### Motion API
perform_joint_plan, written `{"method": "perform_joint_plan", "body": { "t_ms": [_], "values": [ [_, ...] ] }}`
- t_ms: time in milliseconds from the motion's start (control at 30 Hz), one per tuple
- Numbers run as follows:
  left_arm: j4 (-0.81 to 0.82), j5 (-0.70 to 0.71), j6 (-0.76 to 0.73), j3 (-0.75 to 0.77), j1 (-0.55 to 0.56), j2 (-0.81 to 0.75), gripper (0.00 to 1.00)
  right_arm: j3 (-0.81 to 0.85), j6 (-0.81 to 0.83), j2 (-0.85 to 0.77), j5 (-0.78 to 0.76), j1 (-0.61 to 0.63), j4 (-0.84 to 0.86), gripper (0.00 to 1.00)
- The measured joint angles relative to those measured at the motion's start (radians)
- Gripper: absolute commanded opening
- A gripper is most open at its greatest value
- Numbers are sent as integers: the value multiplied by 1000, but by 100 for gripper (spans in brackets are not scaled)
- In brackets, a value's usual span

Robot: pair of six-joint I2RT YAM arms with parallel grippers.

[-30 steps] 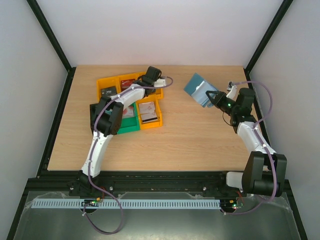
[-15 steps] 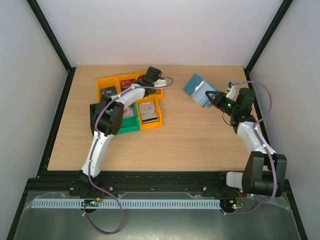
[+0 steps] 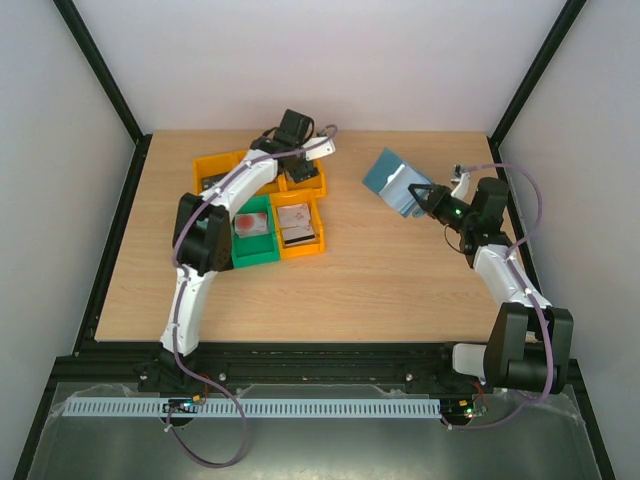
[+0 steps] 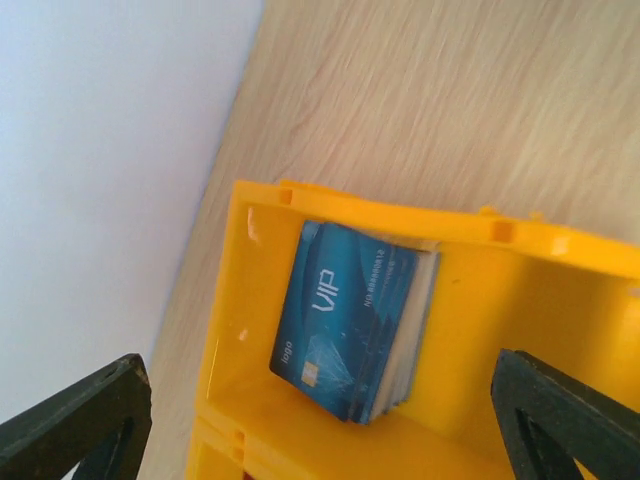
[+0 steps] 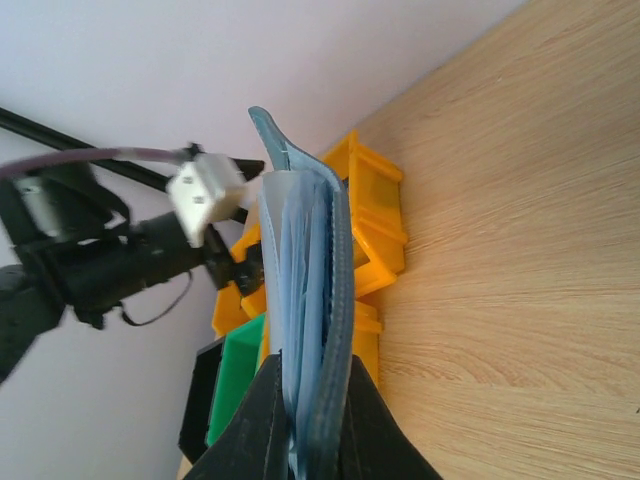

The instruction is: Take the credit cards out of the card holder

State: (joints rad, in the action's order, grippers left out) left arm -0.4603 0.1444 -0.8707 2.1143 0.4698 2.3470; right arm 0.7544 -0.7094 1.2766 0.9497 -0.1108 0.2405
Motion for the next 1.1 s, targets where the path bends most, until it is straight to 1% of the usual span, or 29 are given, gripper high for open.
{"method": "perform_joint_plan", "body": {
  "t_ms": [33, 167, 267, 367, 467, 600, 767, 933, 1067, 1100],
  "values": [
    [-24, -38, 23, 0, 0, -26, 99, -2, -2, -1, 5, 0, 3, 2],
    [-140, -254, 116, -6, -16, -172, 99, -13, -6, -8, 31, 4, 11, 2],
    [-217, -474, 193, -65, -27, -353, 99, -18, 11, -26, 42, 27, 10, 2],
    [-252, -639, 280, -141, -31, -515, 99, -15, 60, -48, 48, 98, -7, 2],
    [-268, -755, 375, -247, -31, -645, 99, -11, 114, -67, 65, 184, -37, 2],
    [-275, -846, 474, -429, -27, -754, 99, -11, 157, -109, 90, 261, -58, 2],
    [-294, -912, 550, -591, -15, -804, 99, -11, 179, -165, 106, 376, -49, 2],
    [-285, -932, 589, -682, 27, -844, 99, -16, 175, -197, 106, 473, -19, 2],
    [-272, -983, 616, -693, 55, -864, 99, -36, 158, -208, 78, 520, 27, 2],
    [-268, -996, 621, -694, 60, -868, 97, -38, 153, -208, 66, 526, 34, 2]
  ]
}}
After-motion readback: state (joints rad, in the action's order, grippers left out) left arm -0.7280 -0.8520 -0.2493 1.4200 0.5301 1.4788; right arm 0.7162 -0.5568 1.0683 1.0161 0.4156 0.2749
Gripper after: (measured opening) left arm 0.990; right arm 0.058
